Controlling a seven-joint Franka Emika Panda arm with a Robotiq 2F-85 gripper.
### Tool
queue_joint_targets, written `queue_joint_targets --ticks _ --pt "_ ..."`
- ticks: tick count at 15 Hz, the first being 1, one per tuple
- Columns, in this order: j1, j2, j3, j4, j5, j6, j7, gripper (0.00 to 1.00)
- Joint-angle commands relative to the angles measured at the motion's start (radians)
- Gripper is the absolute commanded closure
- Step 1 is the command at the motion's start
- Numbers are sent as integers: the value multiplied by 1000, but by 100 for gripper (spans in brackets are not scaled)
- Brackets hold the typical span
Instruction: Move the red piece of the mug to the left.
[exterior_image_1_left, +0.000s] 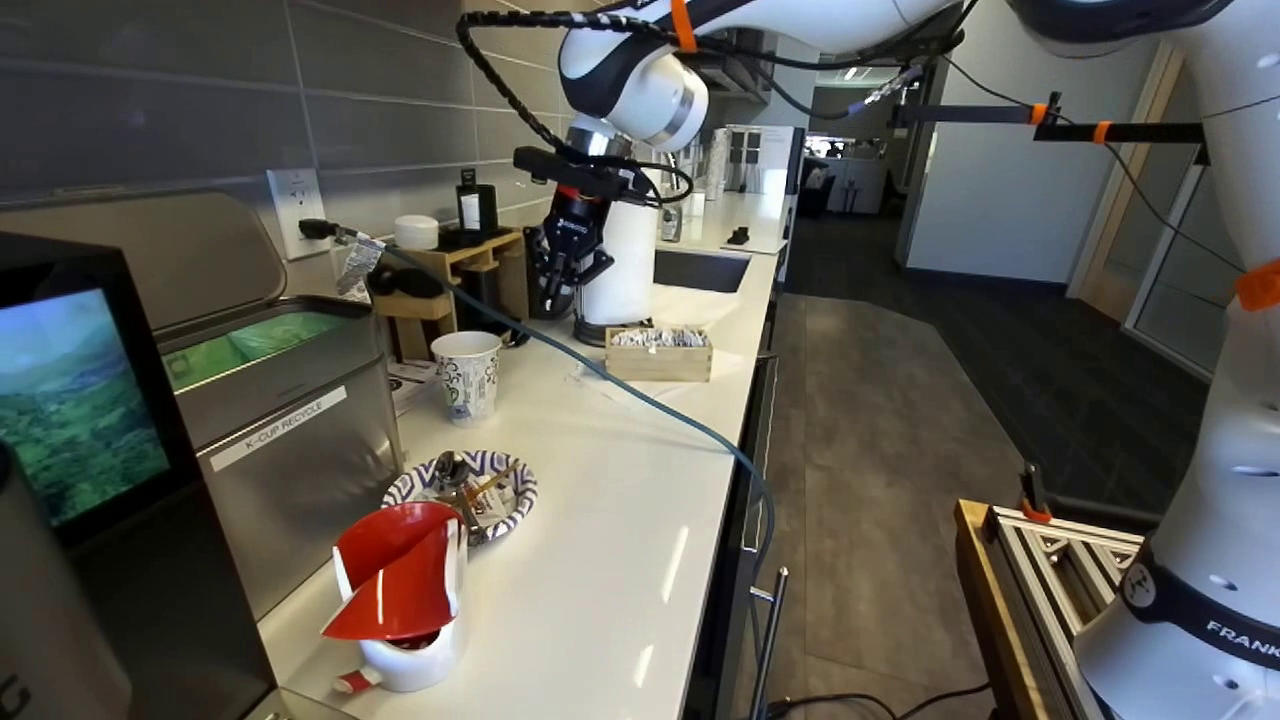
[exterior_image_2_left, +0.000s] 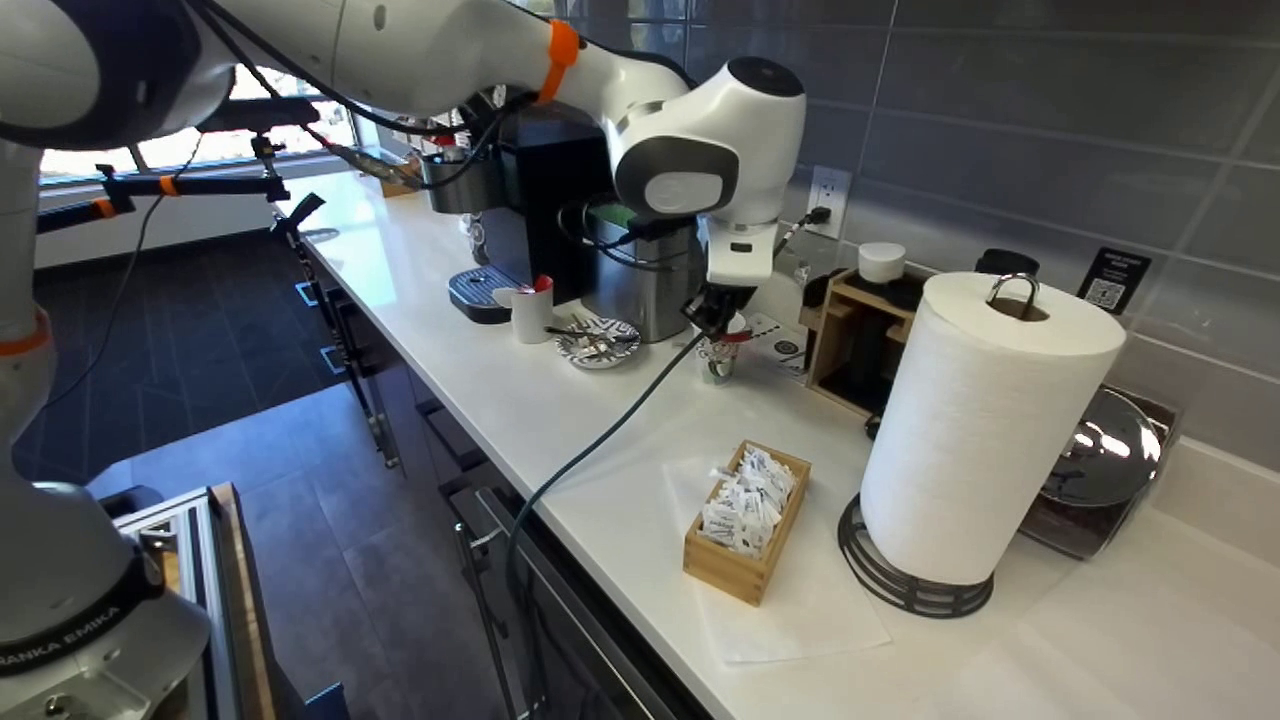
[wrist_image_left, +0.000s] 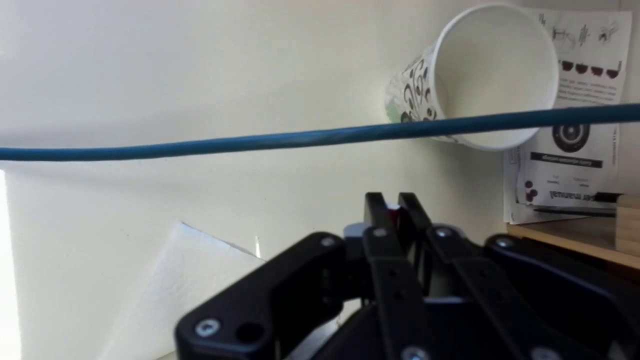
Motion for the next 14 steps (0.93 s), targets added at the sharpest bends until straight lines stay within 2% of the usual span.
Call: queue_joint_targets --ticks 1,4,6,8,9,10,14 --pt "61 -195 -9 -239 1 146 -43 97" --pt "114 -322 28 -377 17 284 -132 97" --pt "147 -389 62 -446 48 315 -187 97" --pt "166 -407 90 -453 100 271 -273 97" --pt "163 -354 67 -381 44 266 -185 97" --pt "174 -369 74 -393 48 267 -190 90" --pt "169 -362 62 -388 47 267 -188 90"
